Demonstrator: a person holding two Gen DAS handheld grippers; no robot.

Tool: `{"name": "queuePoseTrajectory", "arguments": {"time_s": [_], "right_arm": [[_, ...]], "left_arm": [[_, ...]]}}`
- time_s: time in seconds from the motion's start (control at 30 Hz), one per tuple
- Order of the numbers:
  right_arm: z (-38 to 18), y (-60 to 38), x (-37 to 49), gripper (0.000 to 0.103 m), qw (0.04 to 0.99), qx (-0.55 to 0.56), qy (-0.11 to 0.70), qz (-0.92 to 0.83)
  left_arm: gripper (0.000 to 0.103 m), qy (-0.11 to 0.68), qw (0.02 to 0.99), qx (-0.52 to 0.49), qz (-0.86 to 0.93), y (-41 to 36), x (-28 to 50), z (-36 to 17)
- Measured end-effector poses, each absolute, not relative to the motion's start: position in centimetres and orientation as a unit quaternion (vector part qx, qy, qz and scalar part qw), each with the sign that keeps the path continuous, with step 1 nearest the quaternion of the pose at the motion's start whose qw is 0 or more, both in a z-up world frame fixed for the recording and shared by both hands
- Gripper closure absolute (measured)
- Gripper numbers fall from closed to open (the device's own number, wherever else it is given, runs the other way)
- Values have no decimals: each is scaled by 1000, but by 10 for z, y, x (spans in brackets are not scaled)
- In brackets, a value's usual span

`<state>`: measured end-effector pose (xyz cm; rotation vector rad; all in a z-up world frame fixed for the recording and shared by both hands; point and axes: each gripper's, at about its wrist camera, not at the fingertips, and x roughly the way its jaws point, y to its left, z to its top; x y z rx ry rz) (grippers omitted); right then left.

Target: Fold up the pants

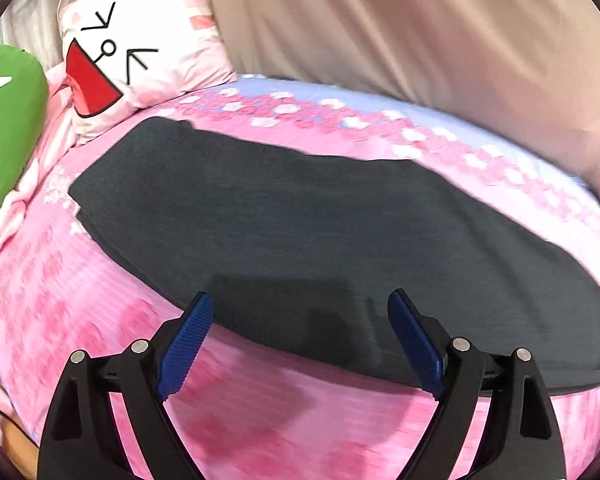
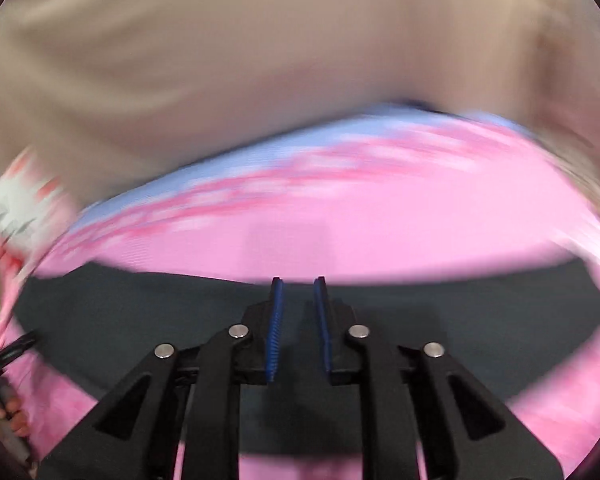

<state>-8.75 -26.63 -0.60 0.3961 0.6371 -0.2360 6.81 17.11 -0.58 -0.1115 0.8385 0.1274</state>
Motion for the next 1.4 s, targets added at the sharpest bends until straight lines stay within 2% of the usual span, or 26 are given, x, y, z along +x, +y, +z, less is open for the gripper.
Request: {"name": "queuePoseTrajectory", "arguments": {"time_s": [0.13,0.2,0.27,0.37,0.5,0.53,0.57,0.63,0.8,0.87,0.97,1.0,1.03,1.13,1.33,1.4], "right_arm": [[-23,-378,-176,85,886,262,304,-233],[-27,-416,-193,77,880,281,301,-238],[-25,-438,-188,56,882,276,304,-229],[-25,-454,-159,47,889,255,321,-204],[-40,-461,-117,46,888,212,365,-180],[-46,-460,-108,61,886,199,380,-179],[-55,-458,-99,80,879,193,402,-168],[-49,-452,-100,98,887,182,392,-164],[27,-439,-155,98,947,161,238,-145],[8,-448,-145,92,936,146,277,-163],[-60,-472,-122,92,886,151,384,-211],[-65,-475,-126,91,877,168,393,-220],[-59,-477,-139,89,884,191,368,-216],[-34,-467,-187,60,905,238,292,-199],[-44,-445,-210,60,896,258,316,-177],[-52,-439,-204,60,890,260,327,-181]], "left_arm": [[17,387,921,-37,33,113,53,-2],[17,388,921,-29,21,88,49,-5],[17,395,919,-13,11,65,47,-11],[17,402,915,6,13,41,47,-22],[17,416,909,19,20,29,50,-33],[17,416,909,19,20,28,50,-33],[17,419,908,15,19,29,51,-34],[17,427,904,7,21,33,52,-37],[16,434,900,25,31,29,55,-40],[16,433,900,33,34,26,54,-40],[16,434,900,25,31,29,54,-40],[16,435,900,23,30,29,54,-40],[16,435,900,20,29,30,54,-40],[16,436,899,21,29,30,54,-40],[16,432,902,12,24,33,53,-37],[16,405,914,-14,17,47,45,-23]]}}
